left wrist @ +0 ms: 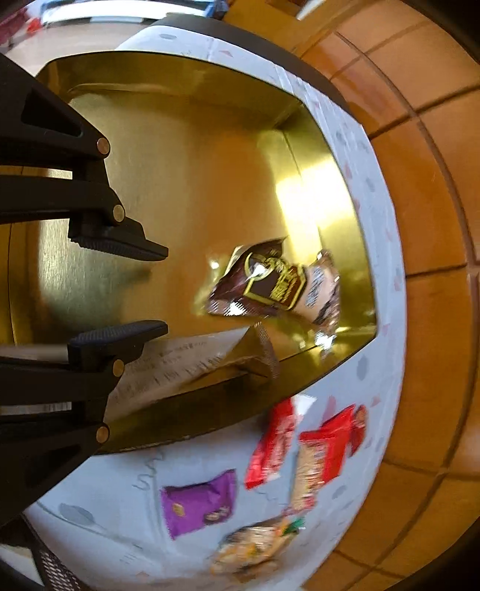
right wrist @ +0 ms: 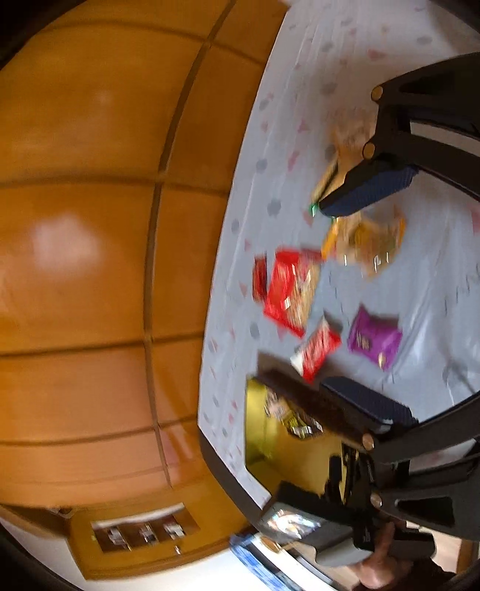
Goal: Organize snacks
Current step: 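Move both tools back toward the remaining snacks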
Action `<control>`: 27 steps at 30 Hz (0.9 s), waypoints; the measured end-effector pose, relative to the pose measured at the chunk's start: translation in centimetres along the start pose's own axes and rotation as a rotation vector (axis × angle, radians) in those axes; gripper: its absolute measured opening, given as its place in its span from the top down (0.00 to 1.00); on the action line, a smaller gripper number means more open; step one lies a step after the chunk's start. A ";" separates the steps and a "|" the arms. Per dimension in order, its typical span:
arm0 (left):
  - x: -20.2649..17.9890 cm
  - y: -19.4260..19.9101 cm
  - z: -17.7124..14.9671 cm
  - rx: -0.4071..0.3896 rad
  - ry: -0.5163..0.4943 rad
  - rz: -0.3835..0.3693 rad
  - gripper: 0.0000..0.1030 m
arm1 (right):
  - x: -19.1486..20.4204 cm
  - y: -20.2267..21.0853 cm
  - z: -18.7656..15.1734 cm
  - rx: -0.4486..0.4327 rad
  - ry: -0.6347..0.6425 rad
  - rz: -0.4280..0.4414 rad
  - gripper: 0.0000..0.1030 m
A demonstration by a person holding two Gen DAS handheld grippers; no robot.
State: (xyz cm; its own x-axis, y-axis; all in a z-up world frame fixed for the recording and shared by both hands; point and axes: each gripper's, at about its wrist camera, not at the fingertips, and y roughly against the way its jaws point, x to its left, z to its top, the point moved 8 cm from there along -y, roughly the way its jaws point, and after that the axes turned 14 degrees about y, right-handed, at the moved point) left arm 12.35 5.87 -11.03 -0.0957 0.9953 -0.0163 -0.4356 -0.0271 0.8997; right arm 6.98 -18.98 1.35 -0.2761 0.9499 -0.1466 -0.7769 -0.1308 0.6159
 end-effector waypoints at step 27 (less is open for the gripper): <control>-9.1 7.4 -2.6 -0.110 -0.061 -0.253 0.59 | -26.3 -1.6 -14.4 0.372 -0.524 -0.261 0.00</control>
State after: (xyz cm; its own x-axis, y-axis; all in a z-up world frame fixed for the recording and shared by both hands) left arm 7.69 -3.60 -5.38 0.0814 0.9753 -0.2055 -0.5333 0.2168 0.8177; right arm 7.34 -47.87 -6.88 0.2758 0.9612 0.0092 -0.5095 0.1381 0.8493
